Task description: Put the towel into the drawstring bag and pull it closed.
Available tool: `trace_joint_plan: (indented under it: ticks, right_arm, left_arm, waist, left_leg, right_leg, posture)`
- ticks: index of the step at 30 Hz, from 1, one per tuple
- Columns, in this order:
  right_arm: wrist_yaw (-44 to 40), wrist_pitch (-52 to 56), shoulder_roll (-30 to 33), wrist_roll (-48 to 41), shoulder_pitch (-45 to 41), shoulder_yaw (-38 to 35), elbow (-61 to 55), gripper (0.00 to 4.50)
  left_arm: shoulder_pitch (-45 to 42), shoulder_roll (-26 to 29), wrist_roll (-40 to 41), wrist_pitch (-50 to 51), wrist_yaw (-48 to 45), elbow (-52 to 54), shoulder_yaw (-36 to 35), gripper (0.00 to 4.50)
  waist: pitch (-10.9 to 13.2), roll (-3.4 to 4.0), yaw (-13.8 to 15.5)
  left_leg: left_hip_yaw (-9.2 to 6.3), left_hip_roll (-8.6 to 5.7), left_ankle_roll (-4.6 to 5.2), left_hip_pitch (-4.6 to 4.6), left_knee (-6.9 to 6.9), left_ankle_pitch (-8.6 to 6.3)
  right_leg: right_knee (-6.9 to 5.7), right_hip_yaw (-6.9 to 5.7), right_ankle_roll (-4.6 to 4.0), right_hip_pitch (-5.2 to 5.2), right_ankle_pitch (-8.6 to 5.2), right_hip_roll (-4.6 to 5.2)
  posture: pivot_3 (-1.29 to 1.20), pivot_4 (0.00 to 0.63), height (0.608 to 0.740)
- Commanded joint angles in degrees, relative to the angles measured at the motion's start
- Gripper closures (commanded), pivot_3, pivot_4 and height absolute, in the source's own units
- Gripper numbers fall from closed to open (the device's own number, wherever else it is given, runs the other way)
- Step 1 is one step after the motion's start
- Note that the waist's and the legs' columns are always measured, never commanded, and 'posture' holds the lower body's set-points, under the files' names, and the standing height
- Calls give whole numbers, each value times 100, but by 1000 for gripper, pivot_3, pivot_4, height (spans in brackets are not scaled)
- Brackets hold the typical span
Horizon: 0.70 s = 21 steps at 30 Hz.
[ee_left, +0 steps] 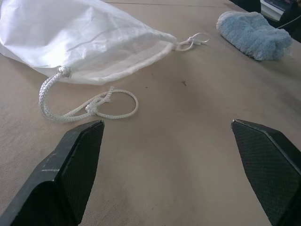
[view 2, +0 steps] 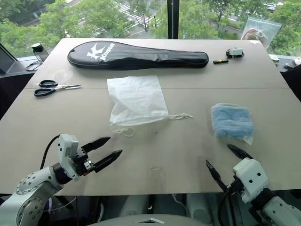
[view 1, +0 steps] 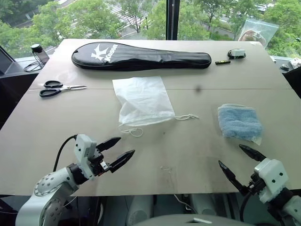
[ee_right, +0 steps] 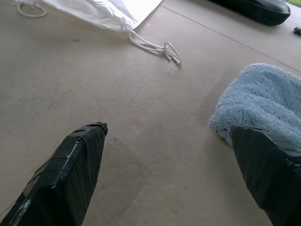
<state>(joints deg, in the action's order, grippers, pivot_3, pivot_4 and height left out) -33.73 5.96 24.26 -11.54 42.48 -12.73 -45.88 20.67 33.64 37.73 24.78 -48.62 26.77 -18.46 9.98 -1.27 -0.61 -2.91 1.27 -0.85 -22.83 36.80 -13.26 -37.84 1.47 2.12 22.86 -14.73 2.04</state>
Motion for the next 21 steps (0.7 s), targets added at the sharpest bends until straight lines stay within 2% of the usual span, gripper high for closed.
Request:
trace_joint_plan:
  ticks: [1, 4, 8, 14, 21]
  right_arm:
    - [54, -210, -27, 43, -114, 92, -124, 0]
    - [75, -245, 35, 172, -443, 357, -261, 0]
    - [-296, -265, 292, -184, -581, 412, -425, 0]
    - [-724, -269, 722, -445, -569, 509, -590, 0]
    - [-549, -328, 696, -206, -596, 655, -525, 0]
  left_arm:
    - [-124, 73, -179, -372, -71, 45, -68, 18]
    - [-402, 172, -896, -1086, -48, -34, 81, 18]
    - [-689, 232, -1788, -2162, -15, -13, 286, 18]
    - [-1425, 401, -4172, -3521, 920, -452, 1041, 18]
    - [-2637, 394, -6221, -3977, 1786, -1129, 2079, 18]
  waist:
    - [0, 0, 0]
    - [-2, -3, -1]
    - [-4, -2, 7]
    - [-3, -2, 28]
    - [-6, -6, 52]
  left_leg:
    - [2, 0, 0, 0, -1, 0]
    - [12, 1, 0, 2, -2, 0]
    - [20, -1, 1, 5, -1, 1]
    - [27, -6, 4, 5, -6, -1]
    - [28, -10, 5, 10, -5, 0]
  right_leg:
    - [0, 0, 0, 0, 0, 0]
    - [-1, -5, 0, 2, 0, -3]
    - [-2, -3, 0, 1, 0, -7]
    - [0, -2, 0, 0, 1, -26]
    - [-2, -3, 3, -6, 2, -29]
  posture:
    - [0, 150, 740]
    - [0, 150, 740]
    - [0, 150, 740]
    - [0, 150, 740]
    - [0, 150, 740]
